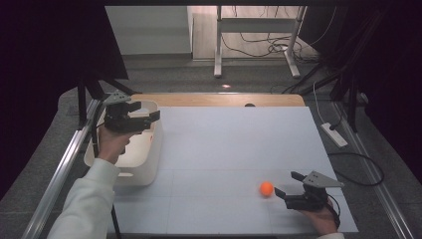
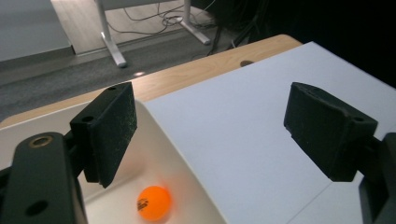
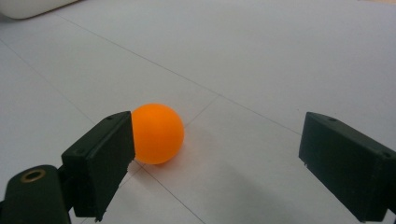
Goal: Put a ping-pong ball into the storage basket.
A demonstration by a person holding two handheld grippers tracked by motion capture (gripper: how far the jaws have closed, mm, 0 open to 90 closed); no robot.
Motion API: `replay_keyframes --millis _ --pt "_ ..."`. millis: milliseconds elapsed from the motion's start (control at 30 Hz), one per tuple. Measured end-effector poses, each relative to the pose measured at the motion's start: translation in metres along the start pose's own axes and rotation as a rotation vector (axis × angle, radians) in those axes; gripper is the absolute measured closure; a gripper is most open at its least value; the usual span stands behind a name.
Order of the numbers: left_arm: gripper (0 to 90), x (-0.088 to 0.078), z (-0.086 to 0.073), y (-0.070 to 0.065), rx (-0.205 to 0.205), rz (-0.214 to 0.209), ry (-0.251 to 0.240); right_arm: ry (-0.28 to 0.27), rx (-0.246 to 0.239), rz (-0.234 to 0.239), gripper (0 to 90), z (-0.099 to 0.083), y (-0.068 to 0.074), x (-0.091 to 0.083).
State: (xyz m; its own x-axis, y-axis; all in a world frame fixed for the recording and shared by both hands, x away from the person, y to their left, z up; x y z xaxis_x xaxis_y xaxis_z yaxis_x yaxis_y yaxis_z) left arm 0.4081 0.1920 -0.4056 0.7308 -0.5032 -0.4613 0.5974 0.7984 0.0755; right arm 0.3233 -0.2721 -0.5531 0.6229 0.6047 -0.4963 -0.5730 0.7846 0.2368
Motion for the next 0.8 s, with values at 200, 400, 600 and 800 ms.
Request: replay_keyframes --millis 200,400,600,800 --pt "18.4 -0.004 0.006 -0.009 0.021 -0.009 -0.018 -0.012 0.014 0.006 10.2 0.002 0.0 0.0" --pt "18.7 -0.007 0.01 -0.019 0.03 -0.042 -0.063 -0.012 0.009 -0.001 10.2 0.003 -0.001 0.001" --pt "18.7 -0.007 0.015 -0.029 0.039 -0.063 -0.085 -0.005 -0.002 0.001 10.2 0.002 0.0 0.001" --pt "18.9 -0.005 0.019 -0.039 0.037 -0.091 -0.107 -0.007 0.004 -0.001 10.2 0.001 -0.002 -0.001"
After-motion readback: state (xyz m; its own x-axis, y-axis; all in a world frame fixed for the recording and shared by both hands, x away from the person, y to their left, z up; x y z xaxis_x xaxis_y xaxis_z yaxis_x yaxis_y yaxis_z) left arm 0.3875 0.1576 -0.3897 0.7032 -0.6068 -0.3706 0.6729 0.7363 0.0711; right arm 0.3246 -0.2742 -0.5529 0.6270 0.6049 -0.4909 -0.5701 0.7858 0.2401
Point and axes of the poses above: each handheld gripper's, and its own axes: x roughly forward along the jaws, z roughly out of its top, y roughly to its left, the point moved 8 cm from there along x, roughly forward along the jaws, and after that the axes turned 14 degrees about x, right-handed, at the moved point
